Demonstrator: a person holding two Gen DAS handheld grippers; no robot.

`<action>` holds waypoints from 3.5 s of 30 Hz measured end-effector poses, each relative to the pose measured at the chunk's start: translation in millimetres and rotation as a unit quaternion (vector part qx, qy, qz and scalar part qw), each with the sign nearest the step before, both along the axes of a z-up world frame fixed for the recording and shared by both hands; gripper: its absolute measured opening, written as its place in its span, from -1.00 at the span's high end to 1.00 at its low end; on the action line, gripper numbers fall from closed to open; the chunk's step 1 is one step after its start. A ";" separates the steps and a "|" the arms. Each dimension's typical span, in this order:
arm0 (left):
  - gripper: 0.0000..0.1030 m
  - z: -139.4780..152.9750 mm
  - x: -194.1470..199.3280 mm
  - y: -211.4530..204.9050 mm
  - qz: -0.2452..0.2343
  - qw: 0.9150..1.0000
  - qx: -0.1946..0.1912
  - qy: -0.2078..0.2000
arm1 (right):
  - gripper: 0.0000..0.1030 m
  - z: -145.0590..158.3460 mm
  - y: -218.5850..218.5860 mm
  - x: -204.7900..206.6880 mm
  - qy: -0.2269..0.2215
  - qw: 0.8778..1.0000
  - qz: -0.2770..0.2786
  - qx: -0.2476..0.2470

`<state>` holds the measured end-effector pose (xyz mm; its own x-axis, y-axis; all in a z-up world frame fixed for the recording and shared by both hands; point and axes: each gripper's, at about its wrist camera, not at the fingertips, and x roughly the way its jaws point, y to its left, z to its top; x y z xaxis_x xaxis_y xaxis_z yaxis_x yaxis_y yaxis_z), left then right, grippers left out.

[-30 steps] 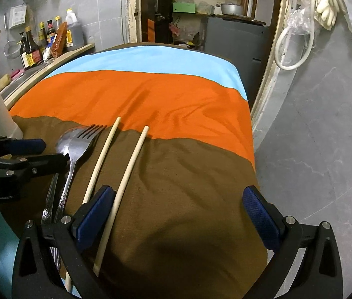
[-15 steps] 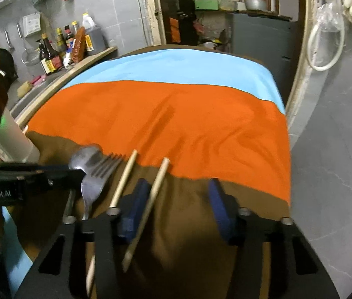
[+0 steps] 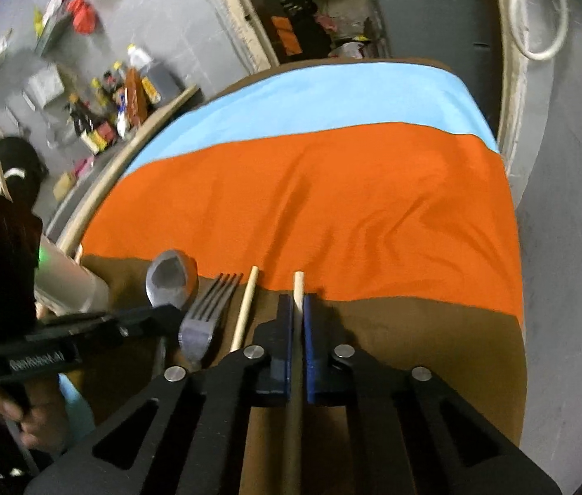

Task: Organize utensils
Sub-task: 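Close the left tool on the silver spoon while the right tool grasps a chopstick, then lift the silver spoon and chopstick and carry both over the white basket, then open both tools to drop the silver spoon and chopstick into the basket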

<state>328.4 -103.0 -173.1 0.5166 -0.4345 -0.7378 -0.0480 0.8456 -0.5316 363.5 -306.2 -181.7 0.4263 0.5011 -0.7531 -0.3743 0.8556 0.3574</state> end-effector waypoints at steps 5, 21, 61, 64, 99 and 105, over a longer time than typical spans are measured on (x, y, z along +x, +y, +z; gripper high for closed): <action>0.94 12.2 -13.6 -1.3 -0.011 1.000 0.014 -0.012 | 0.91 14.1 -9.6 -21.7 -0.010 0.999 -0.031 0.020; 0.95 112.7 -77.9 29.2 -0.047 0.986 0.022 -0.157 | 0.91 120.9 -1.9 -106.3 -0.199 0.966 -0.124 0.107; 0.95 166.5 -126.5 275.0 0.167 0.943 0.136 -0.255 | 0.91 183.2 225.4 -86.8 -0.330 0.911 -0.206 0.140; 0.95 163.0 -123.2 273.8 0.163 0.943 0.137 -0.254 | 0.91 180.0 228.9 -86.0 -0.329 0.914 -0.200 0.129; -0.07 139.5 -127.6 258.0 0.121 0.964 0.121 -0.203 | 0.18 173.0 218.5 -119.1 -0.299 0.942 -0.131 0.078; -0.48 158.2 -135.0 250.0 0.132 0.957 0.136 -0.220 | -0.31 194.2 206.3 -137.3 -0.330 0.933 -0.131 0.056</action>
